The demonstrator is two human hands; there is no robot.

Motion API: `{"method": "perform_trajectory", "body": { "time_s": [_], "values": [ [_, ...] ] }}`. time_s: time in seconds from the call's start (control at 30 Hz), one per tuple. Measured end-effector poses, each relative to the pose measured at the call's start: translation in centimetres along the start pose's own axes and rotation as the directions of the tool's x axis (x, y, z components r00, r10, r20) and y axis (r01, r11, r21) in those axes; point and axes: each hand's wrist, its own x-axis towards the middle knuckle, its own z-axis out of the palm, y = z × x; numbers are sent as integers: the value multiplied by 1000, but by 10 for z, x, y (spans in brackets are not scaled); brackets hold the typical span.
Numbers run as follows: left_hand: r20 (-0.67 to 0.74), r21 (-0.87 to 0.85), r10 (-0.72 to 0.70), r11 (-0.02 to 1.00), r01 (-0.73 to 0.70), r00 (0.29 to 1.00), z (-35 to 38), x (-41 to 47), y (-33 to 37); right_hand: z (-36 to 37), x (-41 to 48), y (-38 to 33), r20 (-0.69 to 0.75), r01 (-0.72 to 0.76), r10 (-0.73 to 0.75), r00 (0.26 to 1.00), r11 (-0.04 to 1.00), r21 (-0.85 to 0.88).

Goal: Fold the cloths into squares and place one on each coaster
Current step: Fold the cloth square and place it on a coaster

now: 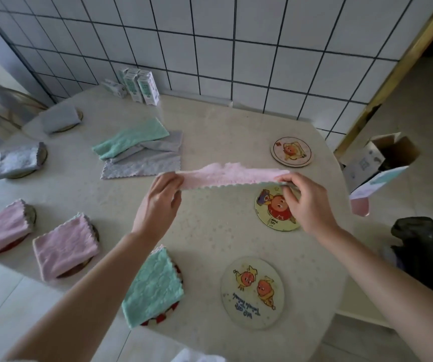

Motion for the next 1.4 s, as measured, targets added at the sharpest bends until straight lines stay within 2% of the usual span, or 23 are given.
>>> {"method": "perform_trajectory", "body": {
  "time_s": [0.1,0.2,0.37,0.53,0.67,0.77,0.83,0.9,0.97,1.03,1.1,1.17,1.3,1.4],
  "values": [
    [114,-43,-21,999,26,993,22,-51,-3,14,-50,17,150,-61,65,987,998,-31],
    [231,-46,-100,992,114,968,40,-95,1,28,-99,33,305,-154,169,937,985,-73],
    [381,-24,-175,980,199,908,50,-142,6,47,-158,38,433,-254,290,853,957,-140],
    [417,44,-229,972,233,879,44,-149,-5,47,-171,41,372,-309,356,857,933,-183],
    [379,6,-384,911,413,842,40,-131,-17,45,-155,45,282,-387,427,859,903,-187],
    [429,-51,-434,864,500,793,43,-117,-23,46,-137,47,237,-417,443,865,896,-153],
    [475,-83,-500,794,603,724,46,-108,-23,48,-126,48,221,-433,454,863,891,-138],
    [502,-128,-595,666,735,627,50,-97,-24,50,-114,50,197,-478,489,850,872,-104],
    [502,-171,-662,555,814,557,55,-85,-26,54,-100,52,184,-586,581,793,809,-31],
    [514,-267,-706,408,873,487,59,-74,-29,59,-86,57,187,-682,665,723,730,40],
    [538,-379,-737,223,898,410,64,-64,-34,65,-71,63,195,-723,700,687,685,89],
    [556,-436,-750,103,894,358,70,-53,-38,71,-57,69,198,-749,724,661,650,126],
    [568,-471,-766,-3,882,301,88,-28,-47,84,-34,86,233,-811,777,585,560,171],
    [568,-442,-780,-20,897,263,105,-15,-60,94,-22,103,263,-825,782,565,536,178]
  ]
}}
